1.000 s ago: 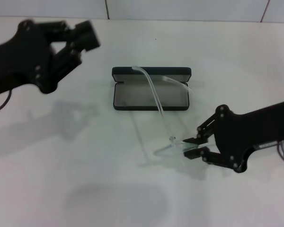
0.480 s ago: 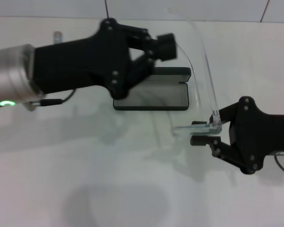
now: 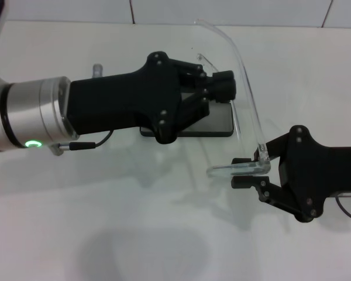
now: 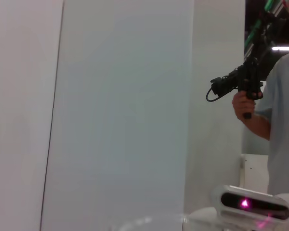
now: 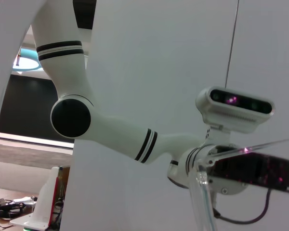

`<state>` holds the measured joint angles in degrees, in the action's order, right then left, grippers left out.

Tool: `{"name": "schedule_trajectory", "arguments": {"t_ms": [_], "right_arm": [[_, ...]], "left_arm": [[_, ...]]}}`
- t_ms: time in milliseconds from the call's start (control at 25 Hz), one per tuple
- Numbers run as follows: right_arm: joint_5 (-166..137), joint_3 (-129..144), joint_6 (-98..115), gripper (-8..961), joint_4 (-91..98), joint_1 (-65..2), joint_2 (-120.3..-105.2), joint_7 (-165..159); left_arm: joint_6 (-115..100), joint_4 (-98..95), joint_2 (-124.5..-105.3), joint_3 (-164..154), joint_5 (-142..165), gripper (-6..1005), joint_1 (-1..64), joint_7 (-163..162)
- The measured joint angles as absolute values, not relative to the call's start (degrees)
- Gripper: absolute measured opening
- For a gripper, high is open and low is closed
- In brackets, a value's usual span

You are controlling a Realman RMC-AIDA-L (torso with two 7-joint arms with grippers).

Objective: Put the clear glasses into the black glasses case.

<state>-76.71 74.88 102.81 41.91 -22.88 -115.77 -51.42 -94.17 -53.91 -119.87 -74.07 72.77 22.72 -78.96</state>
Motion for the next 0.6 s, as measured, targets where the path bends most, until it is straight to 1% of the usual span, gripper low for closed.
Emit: {"name": "schedule_trajectory", "arguments": {"t_ms": [320, 600], "right_arm": [[-76.6, 74.6, 102.8, 111, 42.1, -23.0, -115.75, -51.4], [-77.0, 74.8, 102.5, 111, 41.8, -23.3, -115.44, -51.9]], "left_arm": [[-94.3, -55.2, -119.76, -71.7, 69.7, 57, 20.5, -78.4], [-94.5, -55.8, -119.76, -68.4, 62.8, 57, 18.8, -76.7]]}}
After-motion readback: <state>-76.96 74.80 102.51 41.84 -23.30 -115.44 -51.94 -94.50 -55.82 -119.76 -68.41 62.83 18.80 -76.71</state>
